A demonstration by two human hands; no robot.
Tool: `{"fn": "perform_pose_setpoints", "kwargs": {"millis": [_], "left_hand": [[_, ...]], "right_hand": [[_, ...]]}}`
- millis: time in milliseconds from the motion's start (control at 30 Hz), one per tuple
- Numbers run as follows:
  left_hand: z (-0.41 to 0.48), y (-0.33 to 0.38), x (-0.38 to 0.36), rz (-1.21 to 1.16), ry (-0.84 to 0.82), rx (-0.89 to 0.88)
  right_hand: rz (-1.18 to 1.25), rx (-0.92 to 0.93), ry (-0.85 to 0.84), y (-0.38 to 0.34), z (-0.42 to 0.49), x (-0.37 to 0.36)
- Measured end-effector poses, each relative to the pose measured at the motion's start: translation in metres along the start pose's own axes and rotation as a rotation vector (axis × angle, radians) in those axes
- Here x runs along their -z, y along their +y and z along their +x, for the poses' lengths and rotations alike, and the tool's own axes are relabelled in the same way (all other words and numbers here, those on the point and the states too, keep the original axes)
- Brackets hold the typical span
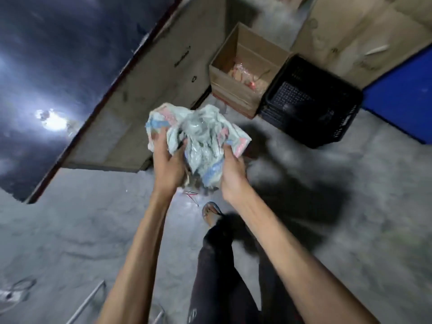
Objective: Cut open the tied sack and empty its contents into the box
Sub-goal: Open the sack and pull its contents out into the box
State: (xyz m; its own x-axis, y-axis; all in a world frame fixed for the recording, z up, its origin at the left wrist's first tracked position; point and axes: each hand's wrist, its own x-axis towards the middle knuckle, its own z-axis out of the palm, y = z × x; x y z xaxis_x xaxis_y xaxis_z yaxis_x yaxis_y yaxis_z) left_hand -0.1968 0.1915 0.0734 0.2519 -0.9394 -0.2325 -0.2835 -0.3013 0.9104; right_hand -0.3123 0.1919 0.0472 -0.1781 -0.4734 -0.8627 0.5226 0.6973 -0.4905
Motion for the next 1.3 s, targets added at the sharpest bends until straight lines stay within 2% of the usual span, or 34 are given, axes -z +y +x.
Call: {"fn": "perform_pose_setpoints", "kwargs": {"millis": [100, 200, 300, 467, 633, 900, 1033, 1167, 1300], "left_hand": [[-0.004, 0.053, 0.014, -0.112, 0.017, -0.095], [-0.015, 0.099, 0.009, -0.206, -0.035, -0.168], [-0.037, 0.143, -0.015, -0.289, -0.096, -0.219], [-0.068, 0.167, -0.081, -0.348, -0.238, -0.237], [-0.081, 0.164, -0.166, -0.261, -0.347, -0.141], [-0.091, 0.144, -0.335, -0.186, -0.371, 0.009], [-0.091, 0.121, -0.402, -0.100, -0.380, 0.116], [-0.059, 0.102, -0.450, -0.120, -0.375, 0.163], [0.004, 0.091, -0.495, -0.168, -0.306, 0.207]], "right_hand": [[-0.042, 0.135, -0.022, -0.038, -0.043, -0.008], [-0.081, 0.356, -0.052, -0.082, -0.080, 0.008], [-0.046, 0.511, 0.018, -0.119, -0.109, 0.046], [0.051, 0.454, 0.084, -0.153, -0.134, 0.127], [0.187, 0.413, 0.077, -0.174, -0.107, 0.205], [0.130, 0.327, 0.166, -0.219, -0.005, 0.330], [0.008, 0.168, 0.206, -0.233, 0.042, 0.391], [-0.048, 0.238, 0.302, -0.271, 0.106, 0.422], [-0.084, 0.352, 0.183, -0.319, 0.179, 0.415]]}}
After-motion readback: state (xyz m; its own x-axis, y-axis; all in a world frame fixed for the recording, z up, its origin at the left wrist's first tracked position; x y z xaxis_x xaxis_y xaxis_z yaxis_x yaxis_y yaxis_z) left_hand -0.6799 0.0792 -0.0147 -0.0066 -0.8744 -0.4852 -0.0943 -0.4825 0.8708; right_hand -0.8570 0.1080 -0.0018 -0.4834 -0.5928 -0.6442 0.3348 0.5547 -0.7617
